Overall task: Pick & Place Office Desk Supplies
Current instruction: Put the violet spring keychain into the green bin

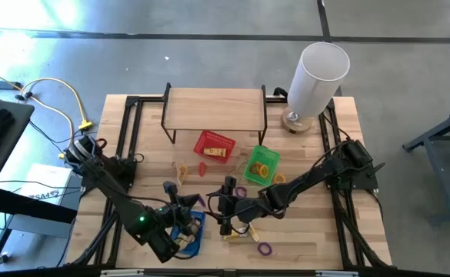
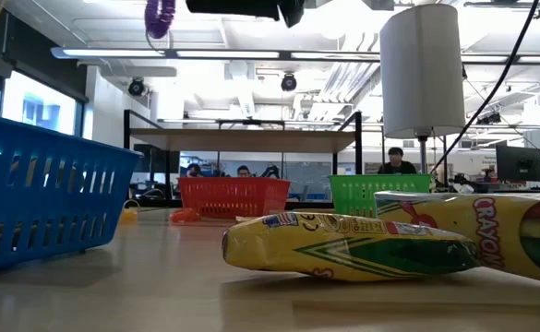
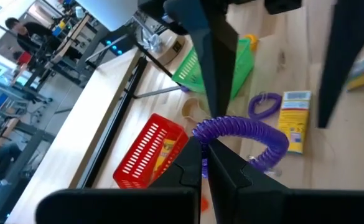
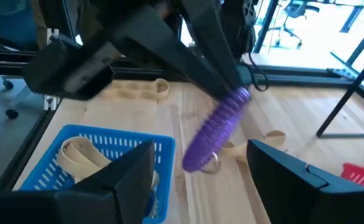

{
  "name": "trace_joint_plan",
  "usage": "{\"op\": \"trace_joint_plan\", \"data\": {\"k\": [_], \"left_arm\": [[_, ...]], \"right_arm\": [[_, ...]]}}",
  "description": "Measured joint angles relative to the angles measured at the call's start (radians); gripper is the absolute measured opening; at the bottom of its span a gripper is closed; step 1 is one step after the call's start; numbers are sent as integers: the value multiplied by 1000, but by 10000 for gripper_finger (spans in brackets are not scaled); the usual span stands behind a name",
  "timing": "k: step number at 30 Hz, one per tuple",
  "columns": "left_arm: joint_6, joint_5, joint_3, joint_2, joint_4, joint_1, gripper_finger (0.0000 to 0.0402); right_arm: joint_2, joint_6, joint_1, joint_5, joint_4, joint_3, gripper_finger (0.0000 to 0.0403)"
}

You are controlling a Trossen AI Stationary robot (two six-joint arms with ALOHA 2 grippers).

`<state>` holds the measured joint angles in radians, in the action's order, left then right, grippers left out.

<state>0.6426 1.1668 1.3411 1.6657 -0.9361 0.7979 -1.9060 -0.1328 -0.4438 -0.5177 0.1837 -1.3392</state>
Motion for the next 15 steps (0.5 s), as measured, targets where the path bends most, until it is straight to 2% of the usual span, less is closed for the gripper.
{"op": "trace_joint_plan", "data": {"k": [15], "left_arm": [[0, 17, 0, 0, 11, -42, 2]], "right_arm": [[0, -23, 52, -3, 8, 0, 244]]}}
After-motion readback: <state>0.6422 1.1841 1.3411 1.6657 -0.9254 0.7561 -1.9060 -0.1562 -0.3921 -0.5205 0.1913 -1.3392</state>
